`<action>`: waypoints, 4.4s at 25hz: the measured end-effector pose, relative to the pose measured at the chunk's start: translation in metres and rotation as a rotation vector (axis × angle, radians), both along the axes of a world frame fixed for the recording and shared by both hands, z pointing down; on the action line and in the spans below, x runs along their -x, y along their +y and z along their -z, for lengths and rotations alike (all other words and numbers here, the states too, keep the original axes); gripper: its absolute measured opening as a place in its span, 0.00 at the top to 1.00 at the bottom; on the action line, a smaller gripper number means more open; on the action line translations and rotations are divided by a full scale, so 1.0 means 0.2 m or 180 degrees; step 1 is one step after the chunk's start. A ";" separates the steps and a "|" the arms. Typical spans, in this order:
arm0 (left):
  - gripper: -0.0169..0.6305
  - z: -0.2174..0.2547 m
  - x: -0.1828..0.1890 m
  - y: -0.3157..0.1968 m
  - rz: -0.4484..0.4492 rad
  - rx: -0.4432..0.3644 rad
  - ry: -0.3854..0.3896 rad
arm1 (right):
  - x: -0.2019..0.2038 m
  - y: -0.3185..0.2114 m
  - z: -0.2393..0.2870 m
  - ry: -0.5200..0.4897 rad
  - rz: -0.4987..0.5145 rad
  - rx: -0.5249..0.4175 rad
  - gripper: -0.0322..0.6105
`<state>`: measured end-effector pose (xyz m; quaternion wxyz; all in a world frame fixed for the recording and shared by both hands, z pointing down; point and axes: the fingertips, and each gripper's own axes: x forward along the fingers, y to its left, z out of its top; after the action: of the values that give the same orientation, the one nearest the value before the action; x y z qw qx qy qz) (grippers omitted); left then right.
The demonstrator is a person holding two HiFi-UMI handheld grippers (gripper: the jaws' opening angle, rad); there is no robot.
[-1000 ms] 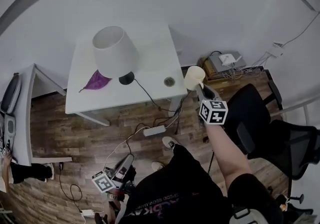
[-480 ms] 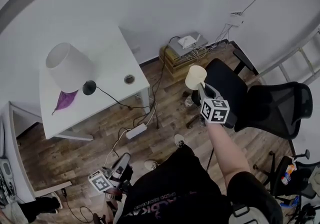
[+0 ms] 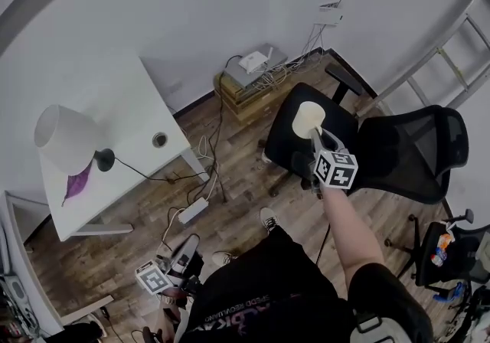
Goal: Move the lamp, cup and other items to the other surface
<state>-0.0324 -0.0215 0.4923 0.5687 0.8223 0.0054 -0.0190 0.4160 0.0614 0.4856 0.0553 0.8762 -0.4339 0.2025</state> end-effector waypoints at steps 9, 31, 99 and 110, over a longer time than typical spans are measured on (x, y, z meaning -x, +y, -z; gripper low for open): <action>0.99 -0.03 -0.47 0.14 -0.0041 0.0151 -0.0092 | -0.54 0.24 -0.17 -0.0126 -0.0180 0.0180 0.86; 0.99 -0.20 -0.92 0.30 0.0193 0.0429 -0.0969 | -1.20 0.12 -1.15 -0.0757 0.0031 0.0841 0.86; 0.99 -0.26 -0.51 0.36 0.0395 0.0488 -0.0589 | -0.81 0.46 -1.06 -0.0831 0.0357 0.1374 0.94; 0.99 -0.10 -0.21 0.37 0.0472 0.0215 -0.0255 | -0.06 0.11 -0.41 -0.0853 0.1136 0.0412 0.94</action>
<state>0.0104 0.0521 0.5114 0.5929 0.8009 -0.0789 -0.0284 0.4277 0.0834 0.5669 0.0883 0.7454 -0.5716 0.3315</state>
